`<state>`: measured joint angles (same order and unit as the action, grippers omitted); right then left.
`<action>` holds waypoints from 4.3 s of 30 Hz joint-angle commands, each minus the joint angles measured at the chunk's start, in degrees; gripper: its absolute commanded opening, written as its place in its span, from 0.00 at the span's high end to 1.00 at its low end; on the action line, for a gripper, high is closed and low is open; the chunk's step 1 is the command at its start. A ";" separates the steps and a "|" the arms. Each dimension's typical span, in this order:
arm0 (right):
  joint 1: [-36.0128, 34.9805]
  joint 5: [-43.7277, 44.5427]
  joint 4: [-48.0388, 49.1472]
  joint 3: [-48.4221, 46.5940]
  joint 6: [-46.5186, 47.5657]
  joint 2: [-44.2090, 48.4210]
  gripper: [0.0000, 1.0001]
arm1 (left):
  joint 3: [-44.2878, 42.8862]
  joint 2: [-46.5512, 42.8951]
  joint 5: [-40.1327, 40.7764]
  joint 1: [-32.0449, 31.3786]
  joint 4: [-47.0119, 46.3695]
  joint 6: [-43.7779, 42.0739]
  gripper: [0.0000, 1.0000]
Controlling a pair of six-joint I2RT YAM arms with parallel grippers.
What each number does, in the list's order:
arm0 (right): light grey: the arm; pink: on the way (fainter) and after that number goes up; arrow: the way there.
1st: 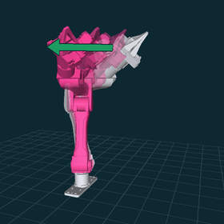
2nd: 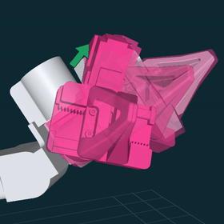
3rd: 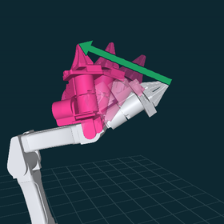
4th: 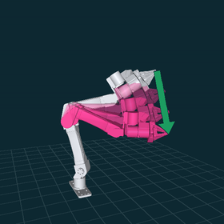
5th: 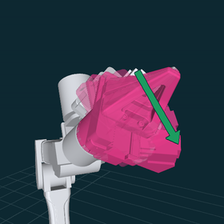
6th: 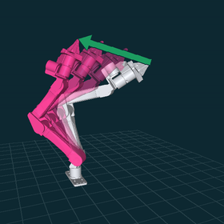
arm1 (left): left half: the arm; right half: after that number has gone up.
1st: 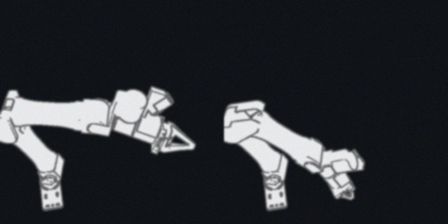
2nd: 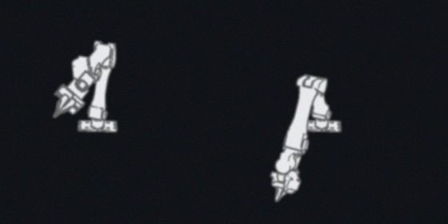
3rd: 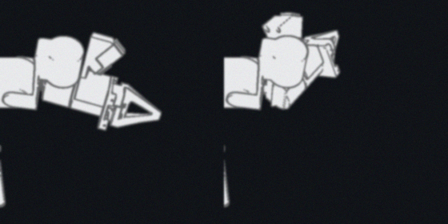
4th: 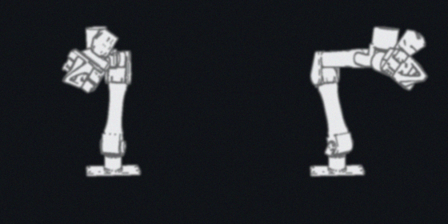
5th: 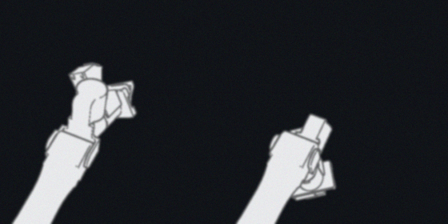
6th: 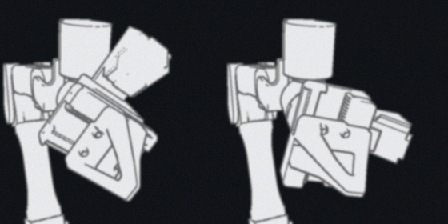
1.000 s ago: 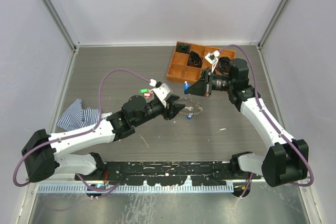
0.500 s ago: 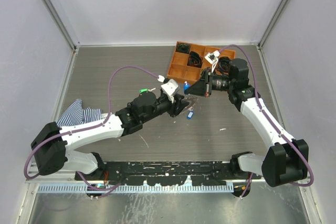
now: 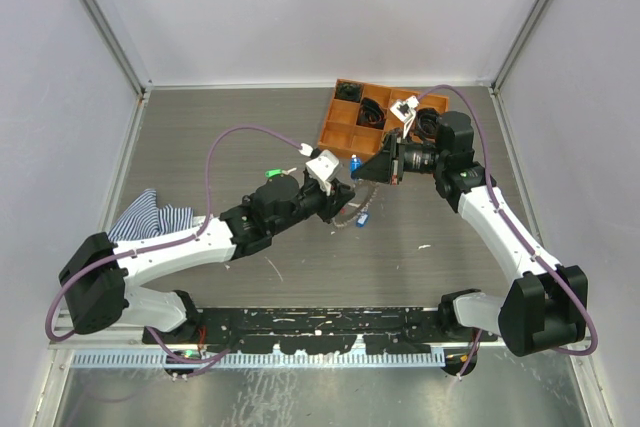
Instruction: Remove the keys from the keyring
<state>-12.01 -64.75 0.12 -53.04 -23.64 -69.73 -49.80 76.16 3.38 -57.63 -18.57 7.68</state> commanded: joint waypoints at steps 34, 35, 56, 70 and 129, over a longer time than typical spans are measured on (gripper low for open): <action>-0.43 -1.16 2.81 -2.36 -0.26 2.27 0.99 | -5.39 -0.80 3.48 0.19 0.59 1.53 0.68; -0.40 -1.17 2.78 -2.42 -0.29 2.31 0.99 | -5.37 -0.73 3.45 0.22 0.63 1.47 0.68; -0.38 -1.37 3.48 -2.23 -1.14 2.55 0.99 | -4.37 -0.02 2.13 0.27 -0.04 -0.56 1.00; 2.55 5.84 -4.63 -2.89 7.29 2.81 0.99 | -0.10 -5.60 -3.73 1.51 -3.55 -3.11 1.00; -13.31 24.60 -14.04 1.68 42.12 -23.19 0.93 | -7.64 -1.35 -21.93 64.15 30.44 40.84 1.00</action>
<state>-23.51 -39.90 -13.13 -48.66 17.76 -92.73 -52.66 71.24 -21.15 4.27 11.22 46.46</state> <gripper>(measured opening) 0.078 0.007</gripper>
